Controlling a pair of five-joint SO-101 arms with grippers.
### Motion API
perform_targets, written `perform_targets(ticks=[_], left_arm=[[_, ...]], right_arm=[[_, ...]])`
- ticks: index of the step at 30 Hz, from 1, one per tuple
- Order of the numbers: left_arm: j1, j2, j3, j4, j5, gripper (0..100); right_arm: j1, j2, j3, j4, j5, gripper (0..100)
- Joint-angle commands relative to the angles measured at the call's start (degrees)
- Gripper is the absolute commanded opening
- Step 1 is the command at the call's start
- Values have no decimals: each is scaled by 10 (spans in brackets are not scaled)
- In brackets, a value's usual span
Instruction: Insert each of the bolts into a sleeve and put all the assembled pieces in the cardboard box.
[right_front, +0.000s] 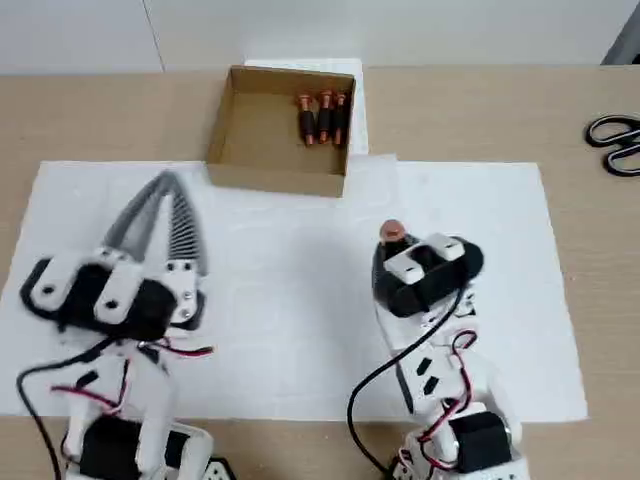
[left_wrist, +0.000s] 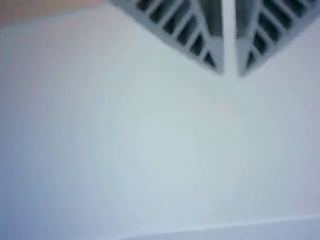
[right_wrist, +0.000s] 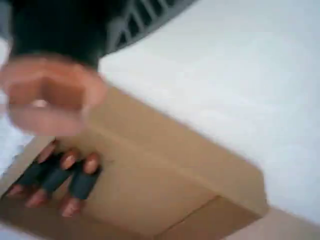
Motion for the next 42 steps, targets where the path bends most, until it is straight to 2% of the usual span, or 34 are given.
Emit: perform_targets(ticks=[1, 8, 13, 16, 19, 22, 26, 34, 38, 42], left_arm=[[-68, -103, 53, 2, -4, 6], [-159, -105, 74, 2, -4, 6], [-202, -106, 74, 6, -4, 6], [-232, -106, 74, 43, -4, 6], [-271, -106, 74, 93, -4, 6], [-325, -107, 71, 131, -4, 6], [-419, -107, 71, 145, -4, 6], [-553, -107, 74, 145, -4, 6], [-589, -107, 74, 145, -4, 6], [-593, -107, 88, 145, -4, 6]], right_arm=[[27, 23, -77, 2, 5, 3], [35, 265, -213, -3, 1, 3], [33, 451, -306, -121, 1, 3], [17, 570, -364, -194, 1, 3], [-6, 697, -440, -225, -4, 3], [-16, 822, -537, -246, -55, 3], [-16, 982, -688, -256, -122, 3], [-26, 1277, -985, -256, -171, 3], [-44, 1411, -1128, -250, -179, 3], [-62, 1518, -1251, -219, -182, 3]])
